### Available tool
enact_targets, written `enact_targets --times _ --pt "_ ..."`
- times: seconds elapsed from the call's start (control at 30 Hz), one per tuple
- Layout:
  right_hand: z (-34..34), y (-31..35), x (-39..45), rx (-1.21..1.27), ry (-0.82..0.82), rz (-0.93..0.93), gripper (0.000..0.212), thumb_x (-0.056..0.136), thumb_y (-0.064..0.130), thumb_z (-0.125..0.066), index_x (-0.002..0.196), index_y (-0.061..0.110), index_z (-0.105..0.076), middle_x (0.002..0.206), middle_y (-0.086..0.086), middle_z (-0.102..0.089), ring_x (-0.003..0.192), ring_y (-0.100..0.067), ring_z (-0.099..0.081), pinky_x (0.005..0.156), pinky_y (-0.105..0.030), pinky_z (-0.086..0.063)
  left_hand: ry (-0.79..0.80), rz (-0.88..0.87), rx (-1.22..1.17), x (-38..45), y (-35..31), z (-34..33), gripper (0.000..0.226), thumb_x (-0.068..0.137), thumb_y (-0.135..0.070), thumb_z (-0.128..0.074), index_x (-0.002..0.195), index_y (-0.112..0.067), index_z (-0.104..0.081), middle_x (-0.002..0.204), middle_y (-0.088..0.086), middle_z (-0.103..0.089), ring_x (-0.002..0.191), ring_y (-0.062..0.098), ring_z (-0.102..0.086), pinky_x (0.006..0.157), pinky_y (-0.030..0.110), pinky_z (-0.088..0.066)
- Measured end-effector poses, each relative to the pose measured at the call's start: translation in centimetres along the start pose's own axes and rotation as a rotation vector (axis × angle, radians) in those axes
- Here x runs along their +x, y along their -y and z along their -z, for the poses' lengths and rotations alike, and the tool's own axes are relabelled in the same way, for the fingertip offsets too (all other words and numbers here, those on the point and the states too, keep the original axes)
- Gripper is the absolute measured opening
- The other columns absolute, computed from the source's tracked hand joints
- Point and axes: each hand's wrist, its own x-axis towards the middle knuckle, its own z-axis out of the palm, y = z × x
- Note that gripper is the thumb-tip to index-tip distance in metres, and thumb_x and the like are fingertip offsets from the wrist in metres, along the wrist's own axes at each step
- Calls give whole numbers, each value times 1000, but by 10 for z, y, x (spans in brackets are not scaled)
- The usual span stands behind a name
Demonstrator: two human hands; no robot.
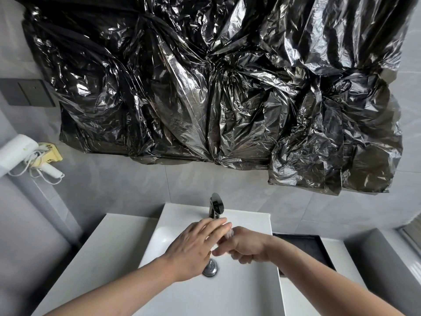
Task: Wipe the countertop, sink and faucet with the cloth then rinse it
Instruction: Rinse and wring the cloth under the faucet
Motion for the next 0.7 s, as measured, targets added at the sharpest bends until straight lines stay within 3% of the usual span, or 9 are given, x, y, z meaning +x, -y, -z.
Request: enact_targets --times 0.07,0.17,0.2,0.3,0.43,0.5,0.57,0.63,0.7 --pt "-9 4 2 -7 110 -63 45 76 23 -81 61 28 -38 58 7 -30 46 -10 -22 42 -24 -14 13 7 69 5 3 -1 88 78 -37 -68 156 -26 -29 140 -10 -50 120 12 -52 97 26 -49" --pt "-23 5 9 -95 21 -115 44 68 28 -83 52 25 -42 57 4 -30 48 -13 -22 45 -27 -15 73 71 194 23 -1 8 63 59 -30 -82 114 -27 -53 95 -12 -60 83 14 -60 69 27 -42" --pt "-26 5 12 -148 -61 -116 43 70 25 -82 50 24 -43 53 4 -33 47 -15 -24 46 -27 -17 121 100 221 29 -3 15 50 64 -23 -81 106 -26 -54 91 -9 -65 81 17 -65 67 29 -38" --pt "-35 6 16 -407 -275 -35 39 78 17 -71 56 19 -39 40 9 -37 47 -15 -32 44 -26 -26 333 226 221 44 -5 28 29 84 -7 -62 110 -20 -60 103 4 -74 95 34 -70 69 34 -35" --pt "-36 2 16 -779 -495 62 21 84 20 -53 65 19 -44 70 -1 -55 70 -30 -51 63 -31 -43 451 387 148 55 -13 27 14 83 -7 -57 90 -17 -64 101 12 -73 92 38 -68 69 35 -41" --pt "-34 -2 16 -892 -540 95 19 86 17 -49 68 20 -45 87 -13 -67 76 -36 -49 69 -33 -41 537 529 12 57 -15 21 8 83 -12 -53 83 -16 -60 95 12 -69 84 36 -62 69 34 -44" --pt "-33 -8 17 -993 -555 122 22 84 13 -49 65 19 -41 97 -15 -72 76 -39 -48 68 -35 -39 656 652 -175 61 -13 13 9 80 -15 -52 83 -16 -61 88 10 -65 75 31 -56 62 32 -41" --pt "-32 -15 20 -1073 -557 143 26 84 9 -50 64 19 -37 98 -15 -73 76 -40 -46 67 -36 -37 807 674 -332 64 -9 7 12 77 -13 -56 84 -17 -65 75 9 -58 58 25 -46 52 28 -34" --pt "-31 -19 20 -1128 -559 167 22 88 8 -50 70 20 -44 100 -15 -73 77 -40 -43 67 -37 -34 893 692 -457 64 -5 4 9 74 -9 -59 78 -18 -62 65 7 -44 50 21 -32 48 26 -26"
